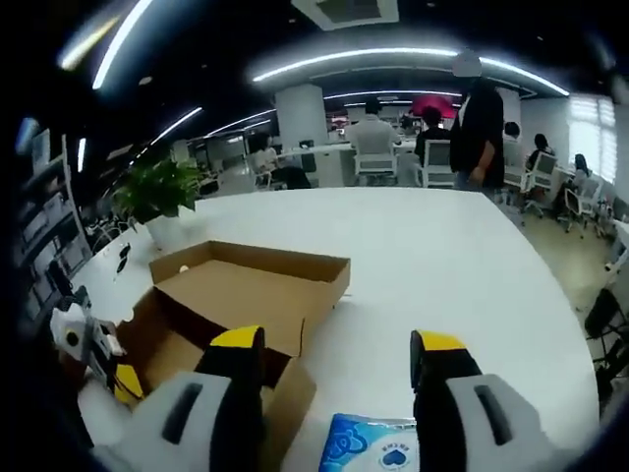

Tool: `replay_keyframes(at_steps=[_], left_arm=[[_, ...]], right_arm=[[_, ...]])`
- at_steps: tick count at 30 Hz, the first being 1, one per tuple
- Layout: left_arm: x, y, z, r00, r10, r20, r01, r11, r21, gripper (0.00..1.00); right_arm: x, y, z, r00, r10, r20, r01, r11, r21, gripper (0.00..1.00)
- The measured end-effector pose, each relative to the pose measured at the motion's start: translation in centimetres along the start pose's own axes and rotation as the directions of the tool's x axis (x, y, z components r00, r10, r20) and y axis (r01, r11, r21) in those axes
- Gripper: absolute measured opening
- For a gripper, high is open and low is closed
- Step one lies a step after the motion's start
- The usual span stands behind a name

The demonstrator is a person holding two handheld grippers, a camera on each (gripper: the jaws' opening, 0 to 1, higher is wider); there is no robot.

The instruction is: Operate the shoe box by opening the lid, removing the specified soft item, and placing it in the target area until the item is outside and the box remains undamaged.

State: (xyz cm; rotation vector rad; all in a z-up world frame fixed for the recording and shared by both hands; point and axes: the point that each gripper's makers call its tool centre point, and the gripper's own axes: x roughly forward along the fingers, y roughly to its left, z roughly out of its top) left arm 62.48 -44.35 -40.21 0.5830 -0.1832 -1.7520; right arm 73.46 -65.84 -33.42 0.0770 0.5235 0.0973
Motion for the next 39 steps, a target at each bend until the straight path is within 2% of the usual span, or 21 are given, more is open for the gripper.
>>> replay_keyframes(at_steps=[8,17,26,31,35,39], left_arm=[[0.0,0.0,0.0,1.0,0.0,0.0,0.0,1.0,0.001,0.07],[0.0,0.0,0.0,1.0,-0.001,0.001,0.001,1.0,0.002,0.07],[0.1,0.0,0.0,1.0,-0.001,0.001,0.001,1.0,0.001,0.07],[0.1,-0.1,0.0,1.0,-0.001,0.002,0.001,1.0,0.003,0.07],[0.1,-0.1,-0.1,1.0,-0.002,0.002,0.002,1.0,0.003,0.07],[0.0,-0.1,-0.1,1.0,-0.002,0.002,0.002,1.0,0.004,0.07]], right_arm=[[1.5,0.2,0.6,0.999,-0.019,-0.034,0.018,1.0,-0.021,0.62],[3.7,1.0,-0.4,0.997,-0.032,-0.063,0.03,0.999,-0.026,0.6],[6.0,1.0,-0.6,0.995,-0.085,-0.051,0.084,0.996,-0.009,0.59],[6.3,0.7,-0.3,0.994,-0.099,-0.042,0.099,0.995,-0.006,0.59],[6.8,-0.4,-0.2,0.989,-0.141,-0.035,0.141,0.99,-0.009,0.57],[7.4,0.1,-0.7,0.991,-0.127,-0.047,0.128,0.992,0.004,0.48]])
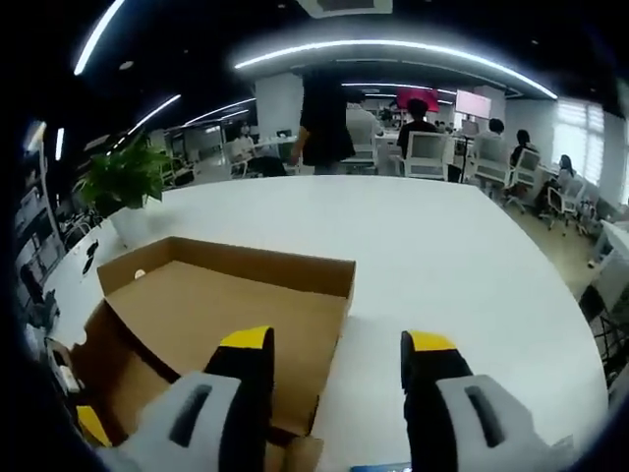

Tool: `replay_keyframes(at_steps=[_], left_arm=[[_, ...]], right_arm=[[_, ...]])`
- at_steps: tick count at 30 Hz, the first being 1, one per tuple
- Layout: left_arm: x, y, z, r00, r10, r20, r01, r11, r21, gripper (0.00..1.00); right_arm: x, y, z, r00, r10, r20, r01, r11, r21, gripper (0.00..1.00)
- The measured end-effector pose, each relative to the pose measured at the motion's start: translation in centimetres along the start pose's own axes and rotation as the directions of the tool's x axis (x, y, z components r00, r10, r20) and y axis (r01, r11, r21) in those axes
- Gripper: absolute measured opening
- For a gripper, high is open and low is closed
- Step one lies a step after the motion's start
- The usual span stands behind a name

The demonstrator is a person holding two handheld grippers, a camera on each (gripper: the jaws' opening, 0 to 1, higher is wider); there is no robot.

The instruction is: Operate the shoe box by opening the lid, removing the specified soft item, and placing it in the target area until the item is outside and the box remains undamaged.

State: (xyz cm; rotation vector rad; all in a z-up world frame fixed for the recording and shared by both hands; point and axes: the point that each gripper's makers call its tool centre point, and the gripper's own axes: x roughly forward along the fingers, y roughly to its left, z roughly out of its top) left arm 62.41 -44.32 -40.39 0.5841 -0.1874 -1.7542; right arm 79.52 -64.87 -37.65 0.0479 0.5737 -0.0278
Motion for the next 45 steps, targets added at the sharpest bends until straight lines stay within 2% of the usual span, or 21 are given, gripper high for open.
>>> replay_keyframes(at_steps=[4,8,11,13,17,20,27,31,35,41,45], left_arm=[[0.0,0.0,0.0,1.0,0.0,0.0,0.0,1.0,0.0,0.07],[-0.1,0.0,0.0,1.0,0.0,0.0,0.0,1.0,-0.001,0.07],[-0.1,-0.1,0.0,1.0,0.0,0.0,0.0,1.0,-0.001,0.07],[-0.1,-0.1,0.0,1.0,-0.001,0.001,0.001,1.0,0.001,0.07],[-0.1,-0.1,0.0,1.0,-0.001,0.001,0.001,1.0,0.001,0.07],[-0.2,-0.1,0.0,1.0,-0.002,0.001,0.002,1.0,0.001,0.07],[-0.2,0.1,-0.1,1.0,0.009,-0.005,-0.009,1.0,-0.002,0.07],[-0.1,0.2,-0.1,1.0,0.018,-0.01,-0.017,1.0,0.005,0.08],[-0.1,0.4,-0.1,0.999,0.033,-0.011,-0.032,0.998,0.048,0.09],[0.0,0.6,-0.2,0.999,0.037,-0.015,-0.037,0.999,0.031,0.09],[0.0,0.5,-0.1,1.0,0.029,-0.004,-0.028,0.998,0.05,0.09]], right_arm=[[0.4,0.2,-0.3,1.0,-0.011,-0.006,0.011,1.0,-0.002,0.36],[0.7,0.2,-0.4,1.0,-0.016,-0.013,0.015,1.0,-0.009,0.31],[0.7,0.0,-0.4,1.0,-0.024,-0.016,0.024,0.999,-0.033,0.26],[0.5,-0.2,0.0,0.999,-0.047,-0.003,0.046,0.994,-0.1,0.19],[0.8,0.1,-0.1,1.0,-0.026,-0.007,0.026,0.997,-0.066,0.19],[0.9,0.1,-0.2,0.999,-0.033,-0.017,0.031,0.996,-0.082,0.13],[1.0,0.2,-0.3,0.999,-0.033,-0.029,0.03,0.994,-0.102,0.09],[1.0,0.1,-0.3,0.999,-0.031,-0.032,0.028,0.995,-0.097,0.09],[1.1,0.2,-0.2,0.999,-0.024,-0.026,0.021,0.995,-0.095,0.08],[1.2,0.2,-0.1,0.999,-0.023,-0.023,0.021,0.995,-0.095,0.08],[1.3,0.1,-0.1,0.999,-0.025,-0.027,0.023,0.996,-0.088,0.07]])
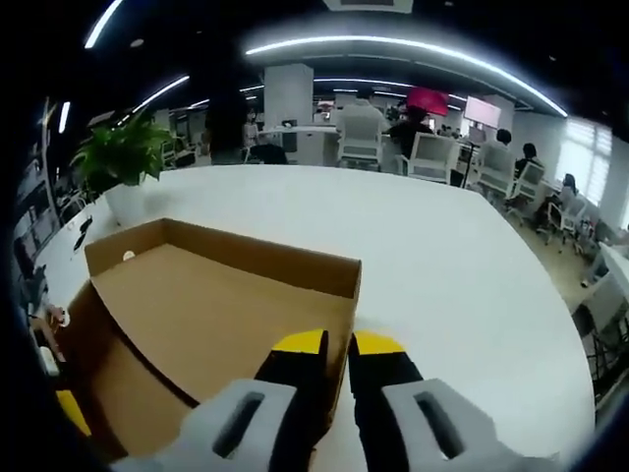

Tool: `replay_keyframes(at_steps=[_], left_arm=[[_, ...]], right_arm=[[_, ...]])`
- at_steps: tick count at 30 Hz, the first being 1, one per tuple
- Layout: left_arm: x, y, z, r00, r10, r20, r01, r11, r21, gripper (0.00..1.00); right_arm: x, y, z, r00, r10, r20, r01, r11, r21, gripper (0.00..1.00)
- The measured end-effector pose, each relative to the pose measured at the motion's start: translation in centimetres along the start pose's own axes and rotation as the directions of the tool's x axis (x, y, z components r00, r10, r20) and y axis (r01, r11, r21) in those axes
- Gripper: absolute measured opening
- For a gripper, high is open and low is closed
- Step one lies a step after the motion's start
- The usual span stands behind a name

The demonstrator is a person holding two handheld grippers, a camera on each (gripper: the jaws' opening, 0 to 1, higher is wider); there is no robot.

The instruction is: Operate the shoe box by opening the lid, removing the specified soft item, and placing it in the target area until the item is outside and the box remains undamaged.

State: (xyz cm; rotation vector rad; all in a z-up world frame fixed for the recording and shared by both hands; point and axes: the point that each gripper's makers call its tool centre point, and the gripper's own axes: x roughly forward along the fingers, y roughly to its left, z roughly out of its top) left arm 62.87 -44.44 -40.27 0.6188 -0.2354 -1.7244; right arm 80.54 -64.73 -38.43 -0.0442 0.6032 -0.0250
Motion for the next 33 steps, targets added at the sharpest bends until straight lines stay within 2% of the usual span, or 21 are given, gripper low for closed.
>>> replay_keyframes(at_steps=[17,26,29,33], left_arm=[[0.1,0.3,-0.1,1.0,0.013,-0.01,-0.013,1.0,-0.015,0.1],[0.0,0.3,-0.1,1.0,0.009,-0.007,-0.009,1.0,-0.009,0.09],[0.0,0.3,-0.1,1.0,0.007,-0.005,-0.008,1.0,-0.008,0.09],[0.0,0.3,-0.1,1.0,0.008,-0.005,-0.008,1.0,-0.002,0.09]], right_arm=[[-0.1,0.1,0.6,1.0,-0.014,0.01,0.014,1.0,-0.018,0.06],[-0.2,-0.1,0.9,1.0,0.018,-0.008,-0.018,1.0,-0.007,0.09],[-0.3,-0.3,1.3,0.999,0.028,-0.022,-0.028,0.999,0.016,0.11],[0.1,-0.1,1.0,0.996,0.05,-0.071,-0.049,0.999,0.017,0.11]])
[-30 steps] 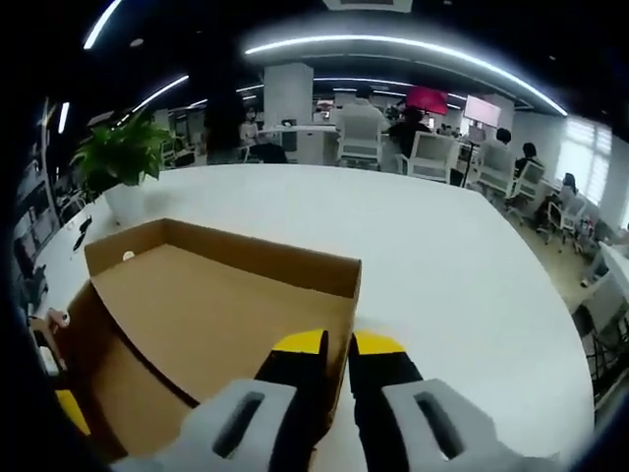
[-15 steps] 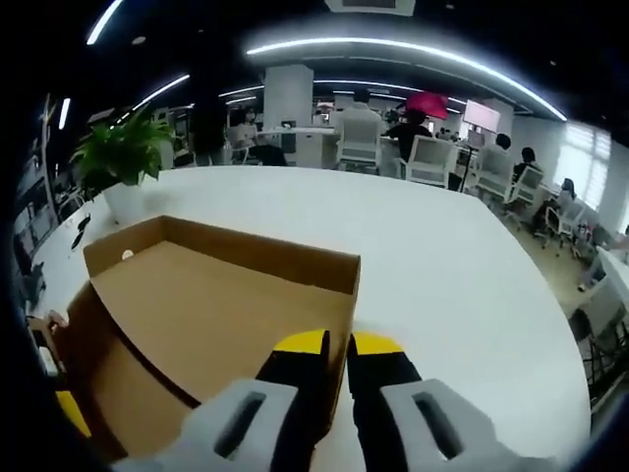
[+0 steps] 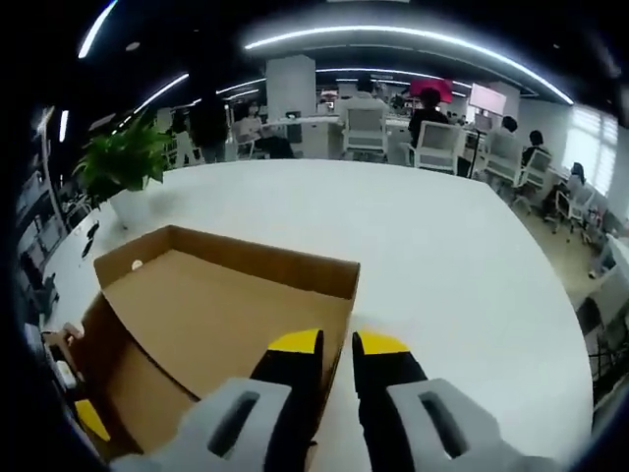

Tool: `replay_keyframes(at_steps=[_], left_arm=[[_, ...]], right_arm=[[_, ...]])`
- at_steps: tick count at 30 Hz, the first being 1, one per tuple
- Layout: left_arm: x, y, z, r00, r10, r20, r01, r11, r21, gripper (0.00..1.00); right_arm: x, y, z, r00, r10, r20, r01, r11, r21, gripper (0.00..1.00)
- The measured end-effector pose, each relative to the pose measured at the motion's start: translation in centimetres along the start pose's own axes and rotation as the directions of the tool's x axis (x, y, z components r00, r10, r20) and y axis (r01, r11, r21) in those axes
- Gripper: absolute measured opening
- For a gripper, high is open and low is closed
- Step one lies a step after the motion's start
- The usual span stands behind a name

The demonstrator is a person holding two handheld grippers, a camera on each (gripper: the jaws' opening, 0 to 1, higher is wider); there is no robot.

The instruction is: Operate the shoe box by opening the lid, removing the specified soft item, and placing it in the target area until the item is outside and the box remains undamaged.

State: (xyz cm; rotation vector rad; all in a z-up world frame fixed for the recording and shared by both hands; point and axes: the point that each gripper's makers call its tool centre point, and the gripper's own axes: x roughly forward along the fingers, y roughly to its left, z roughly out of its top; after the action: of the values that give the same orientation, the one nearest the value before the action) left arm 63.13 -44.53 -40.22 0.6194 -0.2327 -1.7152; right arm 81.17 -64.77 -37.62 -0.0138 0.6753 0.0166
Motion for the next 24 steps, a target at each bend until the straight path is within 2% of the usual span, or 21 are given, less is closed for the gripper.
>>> replay_keyframes(at_steps=[6,11,20,24], left_arm=[[0.0,0.0,0.0,1.0,0.001,-0.001,-0.001,1.0,0.003,0.09],[0.0,-0.1,-0.1,1.0,0.001,-0.001,-0.001,1.0,0.005,0.1],[0.0,-0.2,-0.1,1.0,-0.007,-0.005,0.007,1.0,-0.029,0.08],[0.0,-0.3,-0.1,1.0,-0.007,-0.003,0.007,1.0,-0.022,0.08]], right_arm=[[0.3,0.6,-0.9,0.996,0.016,-0.092,-0.017,1.0,-0.016,0.07],[0.0,0.6,-1.2,0.994,-0.007,-0.113,0.004,1.0,-0.026,0.06],[-0.9,0.7,-0.8,0.995,-0.051,-0.09,0.045,0.997,-0.064,0.04],[-1.3,0.7,-0.5,0.996,-0.055,-0.077,0.05,0.996,-0.068,0.04]])
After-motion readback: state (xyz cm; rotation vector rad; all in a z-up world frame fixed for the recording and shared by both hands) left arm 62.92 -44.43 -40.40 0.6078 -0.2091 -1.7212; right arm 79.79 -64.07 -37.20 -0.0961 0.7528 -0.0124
